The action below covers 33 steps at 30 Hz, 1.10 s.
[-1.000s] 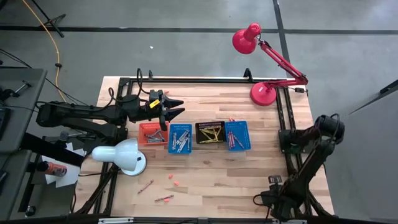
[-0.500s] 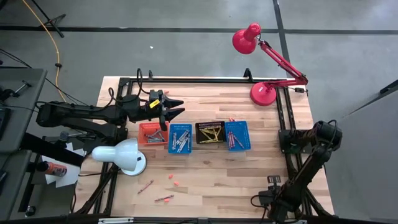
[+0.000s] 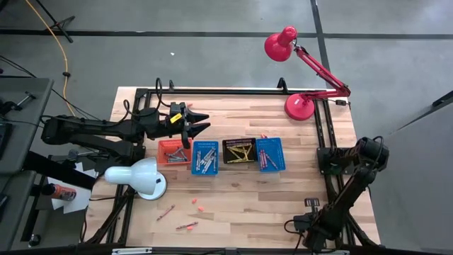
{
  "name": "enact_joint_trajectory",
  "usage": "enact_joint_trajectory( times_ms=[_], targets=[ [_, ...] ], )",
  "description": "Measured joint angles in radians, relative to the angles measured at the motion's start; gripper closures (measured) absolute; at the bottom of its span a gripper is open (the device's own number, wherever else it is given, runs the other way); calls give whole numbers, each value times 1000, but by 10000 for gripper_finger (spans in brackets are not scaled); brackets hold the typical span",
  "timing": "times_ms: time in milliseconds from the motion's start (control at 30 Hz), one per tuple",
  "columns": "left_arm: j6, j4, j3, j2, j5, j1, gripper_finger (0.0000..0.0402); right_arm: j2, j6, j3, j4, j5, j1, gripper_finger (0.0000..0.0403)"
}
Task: Sort crayons
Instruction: Put the pink crayon into the right blue bin
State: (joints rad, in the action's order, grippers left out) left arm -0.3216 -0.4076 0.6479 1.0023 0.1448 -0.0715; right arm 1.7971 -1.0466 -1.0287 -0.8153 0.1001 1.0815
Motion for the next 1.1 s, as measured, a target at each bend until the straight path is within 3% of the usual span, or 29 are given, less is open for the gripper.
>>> enact_joint_trajectory(
  times_ms=[133,267,433,567,700,867,1100],
  targets=[
    [1,0,0,0,0,0,229,-83,0,-1,-116,-23,-16,400],
    [0,0,0,0,0,0,229,-202,-3,-2,-293,-114,-52,401],
    [1,0,0,0,0,0,229,-399,-29,75,-298,-206,-126,402],
    [1,0,0,0,0,0,229,-564,-9,220,-96,-235,-219,402],
    [1,0,0,0,1,0,229,-662,109,396,237,-202,-345,402],
    [1,1,0,0,4,0,229,-619,314,511,558,-149,-527,402],
    [0,8,1,0,54,0,229,-491,615,477,945,-149,-789,403]
  ],
)
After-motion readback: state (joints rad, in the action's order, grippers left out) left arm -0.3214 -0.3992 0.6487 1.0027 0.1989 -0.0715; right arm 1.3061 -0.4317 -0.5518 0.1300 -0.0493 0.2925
